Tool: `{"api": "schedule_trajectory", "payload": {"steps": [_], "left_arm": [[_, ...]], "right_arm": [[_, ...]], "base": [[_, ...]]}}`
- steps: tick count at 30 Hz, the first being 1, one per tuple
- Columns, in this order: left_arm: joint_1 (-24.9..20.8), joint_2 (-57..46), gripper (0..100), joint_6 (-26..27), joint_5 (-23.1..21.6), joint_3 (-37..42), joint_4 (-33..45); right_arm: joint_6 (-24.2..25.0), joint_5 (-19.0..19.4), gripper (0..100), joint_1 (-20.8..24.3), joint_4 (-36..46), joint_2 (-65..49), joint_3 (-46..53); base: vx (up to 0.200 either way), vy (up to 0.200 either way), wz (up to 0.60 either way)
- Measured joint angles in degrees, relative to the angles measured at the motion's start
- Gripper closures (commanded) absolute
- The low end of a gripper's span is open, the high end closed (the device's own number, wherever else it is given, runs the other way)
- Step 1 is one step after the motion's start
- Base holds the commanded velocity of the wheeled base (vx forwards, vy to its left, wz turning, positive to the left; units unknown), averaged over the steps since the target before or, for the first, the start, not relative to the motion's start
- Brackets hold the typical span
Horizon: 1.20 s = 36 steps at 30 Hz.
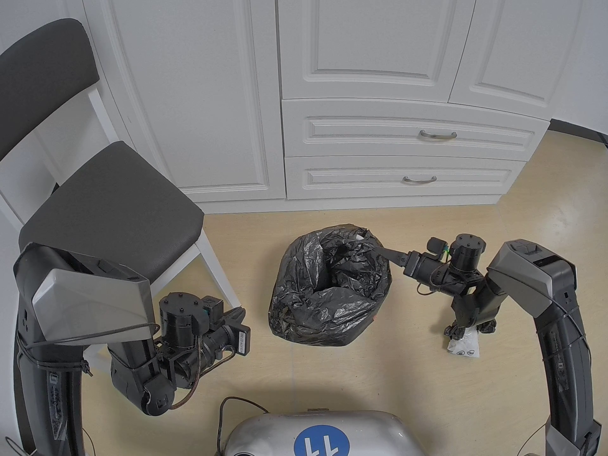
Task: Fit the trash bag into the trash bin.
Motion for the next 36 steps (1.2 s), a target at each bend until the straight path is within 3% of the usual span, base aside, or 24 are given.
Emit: {"api": "schedule_trajectory", "payload": {"steps": [4,12,13,36], "left_arm": [[0.0,0.1,100,0.0,0.0,0.0,-0.2],[0.0,0.3,100,0.0,0.0,0.1,-1.1],[0.0,0.3,100,0.0,0.0,0.1,-1.2],[-0.1,0.4,100,0.0,0.0,0.6,-2.3]], "right_arm": [[2.5,-3.6,0,1.0,-1.3,1.7,-2.2],[3.7,-4.0,0,1.7,-3.7,3.8,-3.4],[3.9,-4.0,100,1.7,-4.3,3.9,-3.4],[5.4,-4.2,100,1.5,-7.2,5.0,-3.4]], "base": [[0.0,0.0,0.0],[0.0,0.0,0.0],[0.0,0.0,0.0],[0.0,0.0,0.0]]}}
